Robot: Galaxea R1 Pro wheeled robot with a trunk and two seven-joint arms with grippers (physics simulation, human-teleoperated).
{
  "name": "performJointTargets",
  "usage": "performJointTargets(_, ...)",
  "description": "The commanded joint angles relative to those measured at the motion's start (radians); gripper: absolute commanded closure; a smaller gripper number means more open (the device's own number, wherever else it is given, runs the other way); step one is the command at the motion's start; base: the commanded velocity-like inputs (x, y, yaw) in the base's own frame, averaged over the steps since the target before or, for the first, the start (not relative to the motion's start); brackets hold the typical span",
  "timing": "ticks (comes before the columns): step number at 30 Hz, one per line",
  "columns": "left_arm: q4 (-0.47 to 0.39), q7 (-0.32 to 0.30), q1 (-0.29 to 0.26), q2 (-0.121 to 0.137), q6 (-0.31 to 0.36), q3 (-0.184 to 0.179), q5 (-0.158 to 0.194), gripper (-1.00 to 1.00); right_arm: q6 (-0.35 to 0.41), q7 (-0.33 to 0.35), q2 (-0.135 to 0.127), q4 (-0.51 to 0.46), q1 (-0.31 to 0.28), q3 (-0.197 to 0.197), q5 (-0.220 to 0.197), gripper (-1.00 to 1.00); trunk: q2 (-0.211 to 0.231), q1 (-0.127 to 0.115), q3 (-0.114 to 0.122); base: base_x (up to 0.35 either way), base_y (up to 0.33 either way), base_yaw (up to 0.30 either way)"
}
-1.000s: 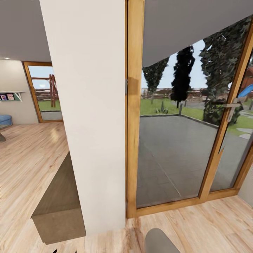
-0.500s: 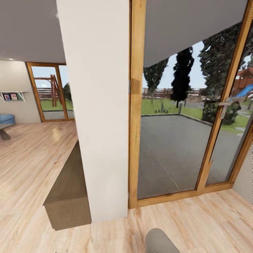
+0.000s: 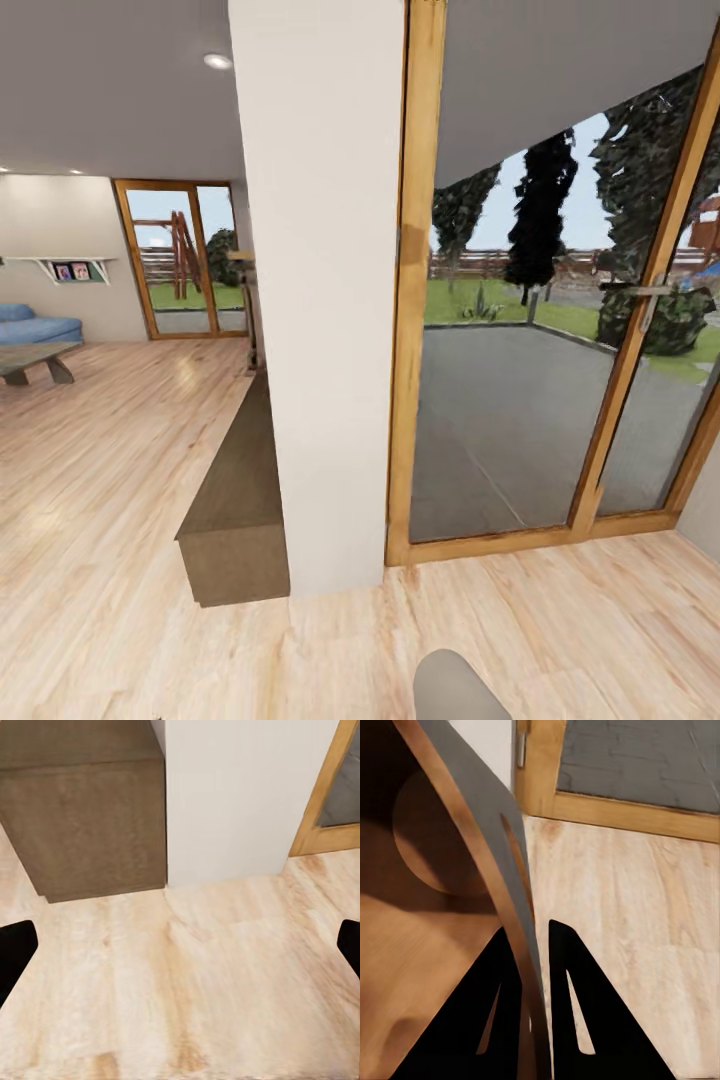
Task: Put the three can of soda from the living room inside the tash can in the kitchen.
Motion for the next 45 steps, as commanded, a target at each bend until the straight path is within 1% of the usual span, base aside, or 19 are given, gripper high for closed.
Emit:
performJointTargets(1,0.0,0.0,0.0,0.0,0.0,0.0,0.0,-1.0,0.0,0.008,0.0,-0.002,0.0,-0.003,-0.007,1.0,0.0,0.0,-0.001,-0.321,0.077,0.191)
performJointTargets(8,0.0,0.001,0.0,0.0,0.0,0.0,-0.001,-1.0,0.001,0.007,0.001,-0.002,0.0,-0.003,-0.007,1.0,0.0,0.0,-0.007,-0.321,0.077,0.157)
performJointTargets(14,0.001,0.002,0.0,-0.001,0.001,0.0,-0.001,-1.0,0.002,0.007,0.0,-0.002,0.0,-0.004,-0.007,1.0,0.0,0.0,-0.008,-0.322,0.077,0.027)
performJointTargets(15,0.001,0.002,0.0,-0.001,0.001,0.0,-0.001,-1.0,0.002,0.008,0.003,-0.002,0.0,-0.04,-0.006,1.0,0.0,0.0,-0.008,-0.322,0.086,0.001)
performJointTargets(20,0.002,0.004,0.0,-0.002,0.001,0.0,-0.002,-1.0,0.002,0.008,0.005,-0.002,0.0,-0.055,-0.005,1.0,0.0,0.0,-0.009,-0.322,0.091,0.02)
performJointTargets(24,0.002,0.004,0.0,-0.002,0.001,0.0,-0.002,-1.0,0.002,0.008,0.006,-0.002,0.0,-0.058,-0.005,1.0,0.0,0.0,-0.011,-0.307,0.126,0.154)
performJointTargets(29,0.025,0.005,0.0,-0.001,0.0,0.001,-0.001,-1.0,0.002,0.007,0.007,-0.002,0.0,-0.059,-0.005,1.0,0.0,0.0,-0.015,-0.229,0.184,0.166)
performJointTargets(36,0.056,0.0,0.0,0.0,-0.001,0.001,0.001,-1.0,0.002,0.007,0.007,-0.001,0.0,-0.059,-0.005,1.0,0.0,0.0,-0.016,-0.018,0.242,0.046)
performJointTargets(45,0.08,-0.001,-0.003,-0.001,0.007,0.001,0.0,-1.0,0.002,0.009,0.008,-0.014,-0.001,-0.052,-0.003,1.0,0.0,0.0,-0.016,0.213,0.203,0.007)
